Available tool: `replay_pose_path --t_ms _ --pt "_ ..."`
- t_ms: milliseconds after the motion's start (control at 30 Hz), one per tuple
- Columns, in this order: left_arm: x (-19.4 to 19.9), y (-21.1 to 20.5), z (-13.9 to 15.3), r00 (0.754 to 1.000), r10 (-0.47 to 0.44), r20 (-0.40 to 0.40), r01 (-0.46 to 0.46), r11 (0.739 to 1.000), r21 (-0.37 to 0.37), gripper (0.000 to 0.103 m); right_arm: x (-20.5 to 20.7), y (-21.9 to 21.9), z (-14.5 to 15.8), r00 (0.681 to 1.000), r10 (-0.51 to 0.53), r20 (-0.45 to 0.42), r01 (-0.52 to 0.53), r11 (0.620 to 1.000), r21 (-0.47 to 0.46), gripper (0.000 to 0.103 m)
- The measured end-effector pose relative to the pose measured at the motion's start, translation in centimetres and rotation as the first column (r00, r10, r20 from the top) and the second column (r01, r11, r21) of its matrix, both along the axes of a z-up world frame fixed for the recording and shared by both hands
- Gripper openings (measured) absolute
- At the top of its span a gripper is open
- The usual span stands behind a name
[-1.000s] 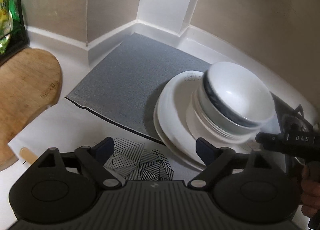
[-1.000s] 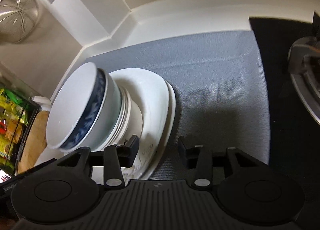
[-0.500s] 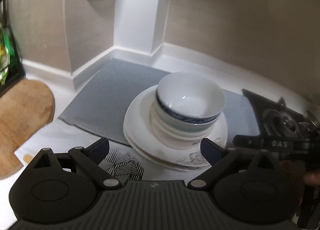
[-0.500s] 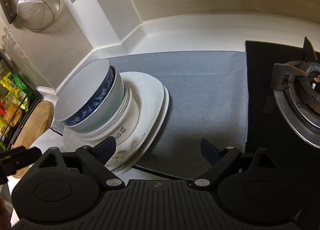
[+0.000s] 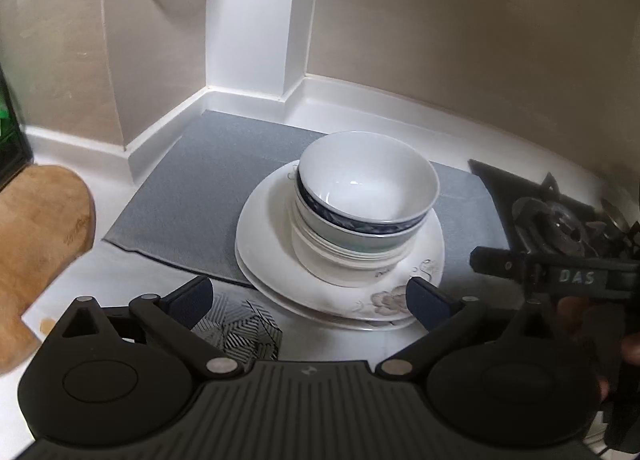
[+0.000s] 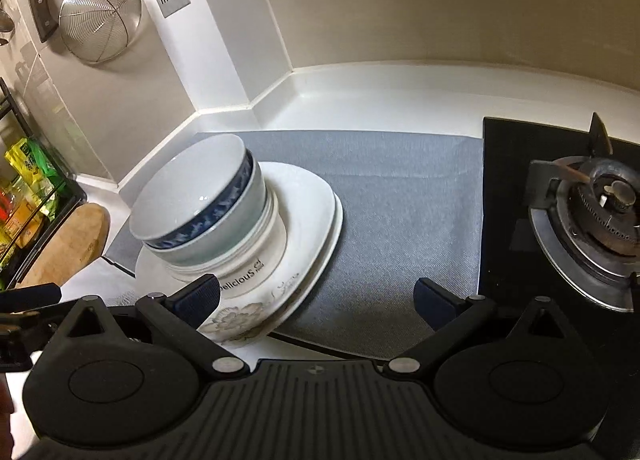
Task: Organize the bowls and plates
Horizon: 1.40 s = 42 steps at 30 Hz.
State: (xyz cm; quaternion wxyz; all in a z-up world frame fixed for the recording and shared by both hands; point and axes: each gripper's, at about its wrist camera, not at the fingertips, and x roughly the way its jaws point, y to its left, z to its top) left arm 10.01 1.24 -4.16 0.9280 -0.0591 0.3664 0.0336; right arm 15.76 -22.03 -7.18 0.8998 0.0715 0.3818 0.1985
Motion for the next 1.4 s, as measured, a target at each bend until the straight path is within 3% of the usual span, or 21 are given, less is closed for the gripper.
replay_pose_path --t_ms 233,600,1000,1200,1300,1400 --pt "2.1 2.0 -0.2 0.998 -0.052 -0.039 0.053 0.999 0.013 0.103 -0.1 1.9 0.8 0.995 -0.094 -0.033 0.094 0.996 -0.002 0.103" --pt "3.0 4.9 -1.4 0.991 -0.123 -0.047 0.123 0.992 0.004 0.103 -0.5 5.9 1.1 0.989 -0.145 -0.020 0.144 0.988 -0.048 0.103" --pt "3.2 5.0 -1.4 0.982 -0.185 -0.049 0.186 0.982 0.022 0.103 -1.4 6.8 0.9 0.984 -0.179 -0.013 0.178 0.982 -0.057 0.103" --pt "4.5 5.2 -0.3 0.977 -0.202 -0.064 0.204 0.979 0.016 0.103 -2.0 6.2 1.2 0.976 -0.217 -0.016 0.215 0.975 -0.058 0.103" --pt "5.8 5.0 0.1 0.979 -0.175 -0.099 0.181 0.982 0.056 0.103 -2.2 6.0 1.3 0.973 -0.231 -0.016 0.230 0.971 -0.064 0.103" --pt "6.6 5.3 0.3 0.982 -0.137 -0.128 0.144 0.988 0.048 0.103 -2.3 5.9 1.5 0.970 -0.242 -0.018 0.241 0.968 -0.070 0.103"
